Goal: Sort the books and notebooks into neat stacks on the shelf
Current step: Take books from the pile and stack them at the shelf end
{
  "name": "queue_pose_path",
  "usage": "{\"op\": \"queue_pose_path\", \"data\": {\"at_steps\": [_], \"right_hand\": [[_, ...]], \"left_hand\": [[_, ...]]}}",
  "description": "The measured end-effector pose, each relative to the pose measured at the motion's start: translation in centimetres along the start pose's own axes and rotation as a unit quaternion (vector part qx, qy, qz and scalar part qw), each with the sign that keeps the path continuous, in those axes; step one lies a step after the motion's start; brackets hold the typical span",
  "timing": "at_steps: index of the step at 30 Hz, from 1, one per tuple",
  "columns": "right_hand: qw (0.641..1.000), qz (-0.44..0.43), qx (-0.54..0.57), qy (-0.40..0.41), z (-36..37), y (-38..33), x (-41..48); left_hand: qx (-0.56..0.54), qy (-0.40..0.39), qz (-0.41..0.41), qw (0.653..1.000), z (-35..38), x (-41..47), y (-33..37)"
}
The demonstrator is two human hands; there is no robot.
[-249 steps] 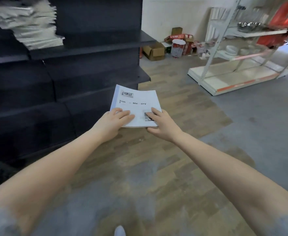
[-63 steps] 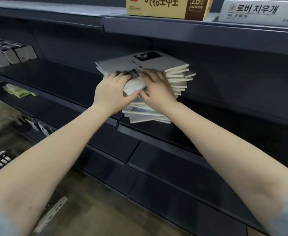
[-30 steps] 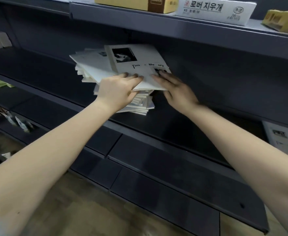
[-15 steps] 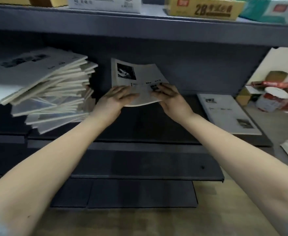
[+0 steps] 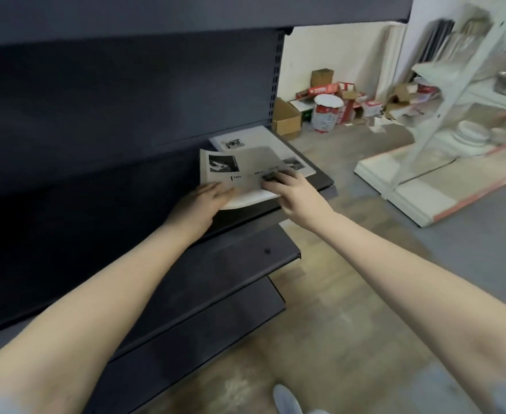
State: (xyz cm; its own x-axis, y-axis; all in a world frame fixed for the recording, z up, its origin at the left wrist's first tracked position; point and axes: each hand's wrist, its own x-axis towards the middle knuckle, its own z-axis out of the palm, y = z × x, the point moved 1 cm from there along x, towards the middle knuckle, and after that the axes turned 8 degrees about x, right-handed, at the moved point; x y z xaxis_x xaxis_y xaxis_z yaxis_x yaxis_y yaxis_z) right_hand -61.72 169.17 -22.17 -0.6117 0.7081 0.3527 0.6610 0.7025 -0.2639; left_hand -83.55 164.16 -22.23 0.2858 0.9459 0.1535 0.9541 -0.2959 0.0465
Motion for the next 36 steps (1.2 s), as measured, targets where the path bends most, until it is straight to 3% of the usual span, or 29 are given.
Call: {"op": "queue_pose_path", "data": {"at_steps": [4, 11, 16, 20, 29, 36], "right_hand": [[0.999, 0.031, -0.038, -0.007, -0.4, 2.7, -3.3], [0.988, 0.026, -0.097, -0.115, 0.8, 6.2, -5.2], [0.993, 0.035, -0.051, -0.102, 0.8, 7.5, -4.2], [0.981, 0.078, -0.088, -0.156, 0.6, 9.3, -2.5], [0.967, 0.174, 0.015, -0.185, 1.3, 12.5, 0.2], [0.971, 0.156, 0.026, -0.179, 1.6, 14.0, 1.5]], "left_hand": [[-0.012, -0.035, 0.036, 0.999, 2.3, 2.2, 2.2], [0.049, -0.111, 0.060, 0.991, 3.4, 4.2, 4.6], [0.031, -0.116, 0.024, 0.992, 3.7, 4.9, 5.1], [0.010, -0.161, -0.014, 0.987, 3.7, 6.4, 5.7], [0.022, -0.193, -0.098, 0.976, 4.9, 9.8, 7.3], [0.012, -0.199, -0.147, 0.969, 5.8, 11.6, 8.3]]}}
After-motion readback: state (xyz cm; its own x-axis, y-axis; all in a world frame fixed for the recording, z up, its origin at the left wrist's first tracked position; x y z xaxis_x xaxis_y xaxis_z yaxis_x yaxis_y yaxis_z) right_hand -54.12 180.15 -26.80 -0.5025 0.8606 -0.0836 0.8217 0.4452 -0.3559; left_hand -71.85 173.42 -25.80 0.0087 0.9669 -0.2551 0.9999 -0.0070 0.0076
